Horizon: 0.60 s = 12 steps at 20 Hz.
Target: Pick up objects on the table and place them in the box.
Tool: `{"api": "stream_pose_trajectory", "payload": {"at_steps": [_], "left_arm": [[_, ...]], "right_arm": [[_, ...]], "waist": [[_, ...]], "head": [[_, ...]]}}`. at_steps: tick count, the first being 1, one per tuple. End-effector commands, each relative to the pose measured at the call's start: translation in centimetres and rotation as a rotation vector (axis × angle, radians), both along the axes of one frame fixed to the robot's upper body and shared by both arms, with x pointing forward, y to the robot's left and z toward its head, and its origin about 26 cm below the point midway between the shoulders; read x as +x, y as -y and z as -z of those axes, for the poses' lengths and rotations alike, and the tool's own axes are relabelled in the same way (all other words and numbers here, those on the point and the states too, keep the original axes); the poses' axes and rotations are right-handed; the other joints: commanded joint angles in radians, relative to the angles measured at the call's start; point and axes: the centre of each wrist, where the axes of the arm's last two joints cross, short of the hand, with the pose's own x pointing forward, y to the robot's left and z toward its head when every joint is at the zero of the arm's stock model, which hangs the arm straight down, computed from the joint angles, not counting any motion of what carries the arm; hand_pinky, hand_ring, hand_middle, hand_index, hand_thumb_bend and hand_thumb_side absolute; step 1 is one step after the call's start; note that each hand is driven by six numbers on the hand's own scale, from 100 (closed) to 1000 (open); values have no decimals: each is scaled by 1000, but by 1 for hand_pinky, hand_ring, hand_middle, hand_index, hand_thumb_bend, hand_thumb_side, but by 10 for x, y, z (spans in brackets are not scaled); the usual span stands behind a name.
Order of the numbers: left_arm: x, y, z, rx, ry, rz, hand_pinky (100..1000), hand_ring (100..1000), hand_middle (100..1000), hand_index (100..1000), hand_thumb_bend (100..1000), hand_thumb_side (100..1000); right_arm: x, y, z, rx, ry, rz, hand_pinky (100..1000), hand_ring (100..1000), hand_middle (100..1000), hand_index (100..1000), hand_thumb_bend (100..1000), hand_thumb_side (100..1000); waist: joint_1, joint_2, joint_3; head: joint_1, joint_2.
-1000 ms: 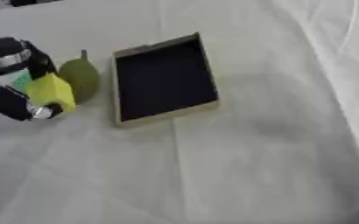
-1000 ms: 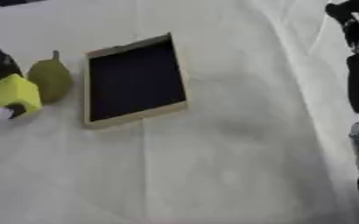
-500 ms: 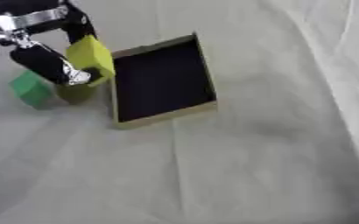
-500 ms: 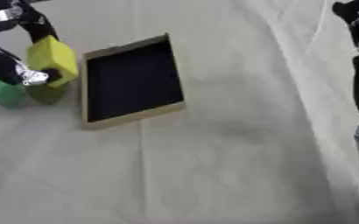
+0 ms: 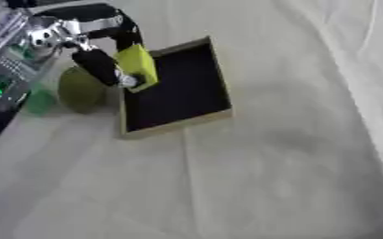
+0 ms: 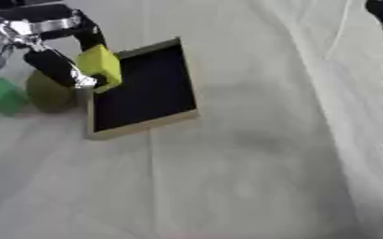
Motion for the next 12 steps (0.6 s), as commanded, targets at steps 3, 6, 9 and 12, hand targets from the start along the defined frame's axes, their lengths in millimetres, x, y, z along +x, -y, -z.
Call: {"api": "stream_pose_trajectory", "payload": {"at_steps": [3, 6, 9, 12], "left_arm": [[8, 7, 0, 25, 9, 9, 848, 638, 504, 586, 132, 256], [9, 13, 4, 30, -8, 25, 850, 643, 509, 592, 135, 269], [8, 16, 6, 36, -19, 35, 860, 669, 532, 625, 156, 277], [8, 18, 8, 49, -23, 40, 908, 774, 661, 801, 240, 311]], "right_arm": [[-2, -3, -9, 2, 26, -16, 892, 963, 605, 818, 100, 636], [-1, -4, -10, 6, 26, -21, 892, 963, 605, 817, 100, 637], [-1, -4, -10, 10, 27, -23, 892, 963, 605, 817, 100, 638], [-1, -5, -11, 15, 29, -26, 892, 962, 603, 816, 100, 639]], "waist": [[8, -15, -3], [9, -14, -4], [9, -13, -5], [9, -13, -6]], "head": [[4, -13], [3, -14], [2, -14], [2, -13]]}}
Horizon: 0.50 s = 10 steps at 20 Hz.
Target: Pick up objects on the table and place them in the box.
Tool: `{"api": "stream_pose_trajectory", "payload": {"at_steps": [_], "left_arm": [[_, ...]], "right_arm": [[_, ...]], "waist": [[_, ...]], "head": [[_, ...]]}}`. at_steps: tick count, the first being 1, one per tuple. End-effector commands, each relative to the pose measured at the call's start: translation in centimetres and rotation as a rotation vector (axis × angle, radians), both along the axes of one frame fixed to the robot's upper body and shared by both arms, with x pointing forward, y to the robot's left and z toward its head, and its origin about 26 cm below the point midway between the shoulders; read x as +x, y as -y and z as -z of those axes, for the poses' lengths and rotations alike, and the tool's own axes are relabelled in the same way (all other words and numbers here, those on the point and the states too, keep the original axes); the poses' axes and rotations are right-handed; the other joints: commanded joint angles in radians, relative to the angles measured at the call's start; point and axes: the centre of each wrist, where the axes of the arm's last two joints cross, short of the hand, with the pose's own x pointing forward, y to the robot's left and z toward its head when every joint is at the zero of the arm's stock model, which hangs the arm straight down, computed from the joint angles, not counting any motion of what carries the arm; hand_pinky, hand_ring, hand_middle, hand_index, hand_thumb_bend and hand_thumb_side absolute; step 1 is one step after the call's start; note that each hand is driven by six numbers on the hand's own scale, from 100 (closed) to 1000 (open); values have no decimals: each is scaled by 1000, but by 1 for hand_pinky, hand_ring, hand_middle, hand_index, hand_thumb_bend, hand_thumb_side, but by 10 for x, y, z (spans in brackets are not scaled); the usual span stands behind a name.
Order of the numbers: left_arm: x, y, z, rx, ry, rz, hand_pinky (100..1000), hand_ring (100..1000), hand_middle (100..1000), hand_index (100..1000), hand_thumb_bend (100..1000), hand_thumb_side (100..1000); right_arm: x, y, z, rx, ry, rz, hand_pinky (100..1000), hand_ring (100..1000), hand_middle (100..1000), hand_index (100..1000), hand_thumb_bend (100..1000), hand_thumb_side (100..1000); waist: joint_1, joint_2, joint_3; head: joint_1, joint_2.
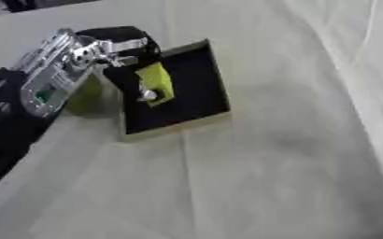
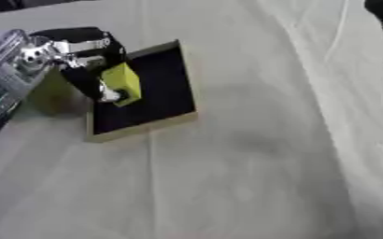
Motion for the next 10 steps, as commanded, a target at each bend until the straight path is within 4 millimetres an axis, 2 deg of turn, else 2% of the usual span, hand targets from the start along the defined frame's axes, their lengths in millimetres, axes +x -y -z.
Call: {"api": "stream_pose_trajectory", "payload": {"at_steps": [1, 2, 4, 9, 10], "left_arm": [[-1, 1, -12, 14, 35, 5, 918, 797, 697, 834, 266, 326], [-2, 1, -13, 14, 40, 6, 929, 818, 724, 865, 317, 373], [-3, -1, -15, 2, 50, 9, 939, 836, 745, 887, 365, 396], [-17, -8, -31, -39, 87, 41, 944, 844, 753, 893, 378, 431], [-21, -9, -35, -49, 90, 48, 947, 847, 755, 897, 411, 443]], "right_arm": [[-2, -2, -9, 0, 29, -13, 892, 962, 603, 816, 100, 639], [-2, -2, -9, 0, 29, -14, 892, 962, 603, 816, 100, 639], [-2, -2, -9, -2, 27, -13, 892, 962, 603, 817, 100, 639], [-4, 1, -7, -10, 25, -1, 891, 960, 603, 815, 100, 635], [-4, 2, -7, -11, 26, 2, 891, 959, 603, 815, 100, 634]], "waist": [[9, -13, 0], [9, -14, 0], [9, -15, 2], [9, -25, 10], [8, -28, 12]], "head": [[0, -6], [0, -6], [-2, -5], [-9, 2], [-10, 4]]}}
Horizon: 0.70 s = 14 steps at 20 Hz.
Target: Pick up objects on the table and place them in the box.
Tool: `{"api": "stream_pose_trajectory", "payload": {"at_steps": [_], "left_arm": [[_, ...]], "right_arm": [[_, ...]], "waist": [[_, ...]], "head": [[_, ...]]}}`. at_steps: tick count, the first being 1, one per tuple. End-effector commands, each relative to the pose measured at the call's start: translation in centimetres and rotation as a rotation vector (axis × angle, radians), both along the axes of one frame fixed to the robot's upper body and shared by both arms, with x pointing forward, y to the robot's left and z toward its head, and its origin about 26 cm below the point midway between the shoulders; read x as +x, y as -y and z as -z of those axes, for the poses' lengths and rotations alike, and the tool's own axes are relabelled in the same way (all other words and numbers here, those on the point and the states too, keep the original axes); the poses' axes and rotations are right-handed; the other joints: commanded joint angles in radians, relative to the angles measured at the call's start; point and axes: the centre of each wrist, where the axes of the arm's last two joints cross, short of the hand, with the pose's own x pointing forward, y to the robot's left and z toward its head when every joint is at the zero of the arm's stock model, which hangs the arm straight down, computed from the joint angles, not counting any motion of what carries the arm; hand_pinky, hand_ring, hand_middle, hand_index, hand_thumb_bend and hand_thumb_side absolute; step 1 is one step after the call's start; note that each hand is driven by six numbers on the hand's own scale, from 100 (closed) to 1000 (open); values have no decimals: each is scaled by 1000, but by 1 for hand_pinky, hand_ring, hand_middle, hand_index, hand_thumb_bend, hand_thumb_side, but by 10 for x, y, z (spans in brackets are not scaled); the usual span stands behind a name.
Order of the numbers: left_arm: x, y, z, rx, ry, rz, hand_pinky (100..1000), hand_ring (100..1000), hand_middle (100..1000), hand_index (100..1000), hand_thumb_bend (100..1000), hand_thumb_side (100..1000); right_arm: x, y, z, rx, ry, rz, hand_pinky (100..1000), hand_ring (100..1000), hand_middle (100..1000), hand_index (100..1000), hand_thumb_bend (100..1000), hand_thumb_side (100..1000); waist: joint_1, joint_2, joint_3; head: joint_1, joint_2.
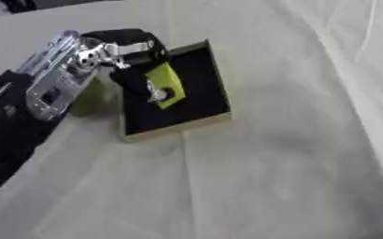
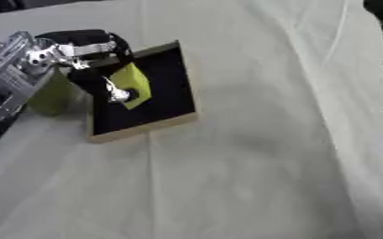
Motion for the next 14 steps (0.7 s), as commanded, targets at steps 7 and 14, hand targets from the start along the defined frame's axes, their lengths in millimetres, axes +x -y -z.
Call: {"api": "stream_pose_trajectory", "payload": {"at_steps": [7, 14], "left_arm": [[-10, -16, -24, 9, 19, 12, 952, 855, 762, 900, 492, 474], [-30, -50, -42, -44, 104, -30, 944, 853, 765, 895, 443, 390]], "right_arm": [[-5, 4, -6, -7, 34, 8, 890, 957, 603, 814, 100, 633], [-6, 8, -4, -17, 30, 28, 890, 957, 602, 813, 100, 631]], "waist": [[-6, -37, 10], [-2, -41, 21]], "head": [[-3, -1], [-21, 3]]}}
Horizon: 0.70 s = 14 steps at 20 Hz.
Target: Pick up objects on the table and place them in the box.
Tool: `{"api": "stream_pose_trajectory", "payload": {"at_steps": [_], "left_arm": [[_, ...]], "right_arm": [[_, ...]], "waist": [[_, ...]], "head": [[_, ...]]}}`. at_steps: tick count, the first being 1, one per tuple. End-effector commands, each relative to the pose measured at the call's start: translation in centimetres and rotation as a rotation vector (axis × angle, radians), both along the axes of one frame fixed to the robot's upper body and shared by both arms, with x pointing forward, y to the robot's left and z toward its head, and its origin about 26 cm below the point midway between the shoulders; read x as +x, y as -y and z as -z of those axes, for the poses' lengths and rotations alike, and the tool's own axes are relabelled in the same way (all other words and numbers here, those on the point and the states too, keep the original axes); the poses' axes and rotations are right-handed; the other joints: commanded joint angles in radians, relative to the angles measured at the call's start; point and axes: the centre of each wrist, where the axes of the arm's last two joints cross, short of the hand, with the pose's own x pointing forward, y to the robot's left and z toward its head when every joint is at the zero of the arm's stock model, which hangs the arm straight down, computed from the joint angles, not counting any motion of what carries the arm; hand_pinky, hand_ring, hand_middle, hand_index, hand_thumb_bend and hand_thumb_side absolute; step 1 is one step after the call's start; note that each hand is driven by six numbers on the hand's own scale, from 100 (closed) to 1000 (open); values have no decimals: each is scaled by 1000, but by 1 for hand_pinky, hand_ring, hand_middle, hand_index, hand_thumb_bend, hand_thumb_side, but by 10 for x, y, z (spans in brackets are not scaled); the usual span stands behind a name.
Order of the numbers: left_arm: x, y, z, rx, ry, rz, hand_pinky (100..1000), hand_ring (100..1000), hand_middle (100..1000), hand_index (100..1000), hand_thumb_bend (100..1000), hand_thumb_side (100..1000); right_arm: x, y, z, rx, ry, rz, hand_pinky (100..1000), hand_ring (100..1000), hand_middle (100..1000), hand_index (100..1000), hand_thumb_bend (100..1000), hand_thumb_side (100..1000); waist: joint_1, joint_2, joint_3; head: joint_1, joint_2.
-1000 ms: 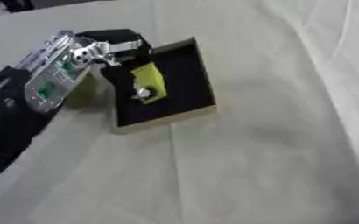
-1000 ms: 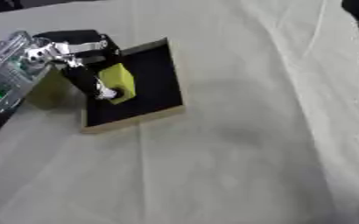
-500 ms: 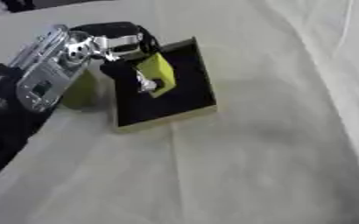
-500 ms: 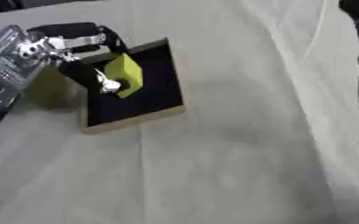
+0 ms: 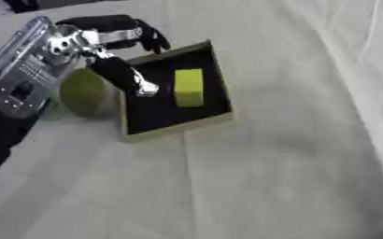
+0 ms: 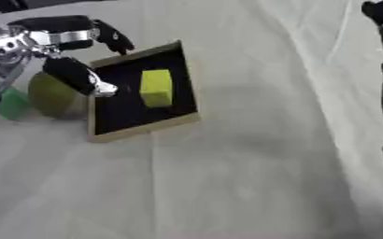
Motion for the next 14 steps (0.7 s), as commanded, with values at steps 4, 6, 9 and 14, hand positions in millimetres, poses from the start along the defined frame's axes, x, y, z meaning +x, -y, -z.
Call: {"api": "stream_pose_trajectory", "payload": {"at_steps": [4, 6, 9, 14], "left_arm": [[-16, -51, -24, -5, 102, -124, 942, 859, 774, 900, 484, 353], [-17, -69, -22, 13, 111, -178, 943, 863, 778, 903, 519, 358], [-17, -92, -16, 35, 112, -262, 946, 869, 787, 908, 558, 359], [-7, -111, -4, 21, 74, -335, 949, 874, 801, 909, 564, 384]], "right_arm": [[-4, 4, -8, -33, 29, 17, 889, 956, 602, 813, 100, 630], [-5, 5, -7, -37, 30, 22, 889, 956, 601, 813, 100, 629], [-5, 6, -7, -42, 29, 26, 889, 956, 601, 813, 100, 629], [-5, 5, -6, -43, 29, 22, 889, 956, 600, 813, 100, 628]], "waist": [[-2, -42, 12], [-2, -42, 15], [-4, -41, 22], [-11, -40, 24]], "head": [[-20, 4], [-26, 6], [-32, 6], [-36, 0]]}}
